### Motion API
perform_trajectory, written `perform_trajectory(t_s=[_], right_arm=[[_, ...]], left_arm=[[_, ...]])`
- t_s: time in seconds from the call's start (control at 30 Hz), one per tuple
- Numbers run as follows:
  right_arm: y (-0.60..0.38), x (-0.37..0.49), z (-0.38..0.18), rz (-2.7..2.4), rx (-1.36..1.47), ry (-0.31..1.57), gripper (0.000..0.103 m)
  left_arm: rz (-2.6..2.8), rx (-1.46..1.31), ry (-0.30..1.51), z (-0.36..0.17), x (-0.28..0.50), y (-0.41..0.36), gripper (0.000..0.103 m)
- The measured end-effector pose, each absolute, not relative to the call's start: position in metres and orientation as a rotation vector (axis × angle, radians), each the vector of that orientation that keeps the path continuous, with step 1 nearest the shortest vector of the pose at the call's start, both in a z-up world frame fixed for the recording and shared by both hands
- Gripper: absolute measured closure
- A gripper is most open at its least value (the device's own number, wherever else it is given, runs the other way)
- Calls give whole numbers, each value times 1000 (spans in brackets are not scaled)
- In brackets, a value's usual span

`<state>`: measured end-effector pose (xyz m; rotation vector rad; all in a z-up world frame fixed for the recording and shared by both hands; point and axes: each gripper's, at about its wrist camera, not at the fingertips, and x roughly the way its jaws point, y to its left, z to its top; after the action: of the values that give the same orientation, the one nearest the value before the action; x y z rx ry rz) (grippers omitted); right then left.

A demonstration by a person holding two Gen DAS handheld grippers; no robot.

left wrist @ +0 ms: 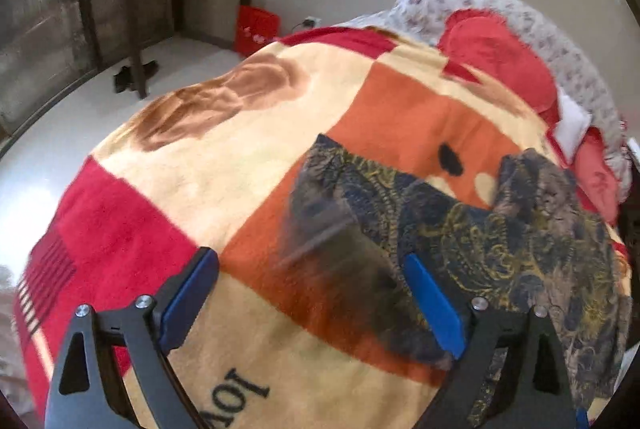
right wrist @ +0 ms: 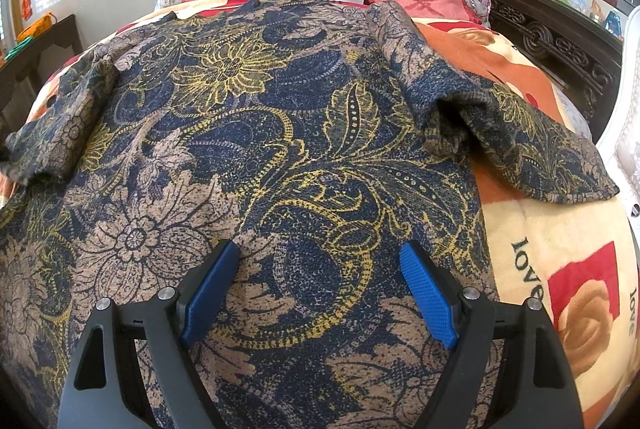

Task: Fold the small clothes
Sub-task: 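Grasp the floral shirt sleeve with the left gripper and lift it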

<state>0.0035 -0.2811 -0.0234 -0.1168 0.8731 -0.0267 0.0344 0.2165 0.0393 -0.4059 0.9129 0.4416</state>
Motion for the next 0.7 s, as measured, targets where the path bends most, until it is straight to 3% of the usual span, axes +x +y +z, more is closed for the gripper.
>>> perform_trajectory(t_s=[0.1,0.23,0.5,0.7], right_arm=[[-281,3,-24,-27,-116,873,27],[-281,3,-23,-27,-117,872,27],[-280,3,-24,-27,-118,872,27],[-280,3,-24,-28,-119,872,27]], left_arm=[[398,-422,869,33,45,234,9],[373,-483,806,30,41,251,23],[163,-497,749,32,9,253,21],[66,-664,739,35,-15,241,21]])
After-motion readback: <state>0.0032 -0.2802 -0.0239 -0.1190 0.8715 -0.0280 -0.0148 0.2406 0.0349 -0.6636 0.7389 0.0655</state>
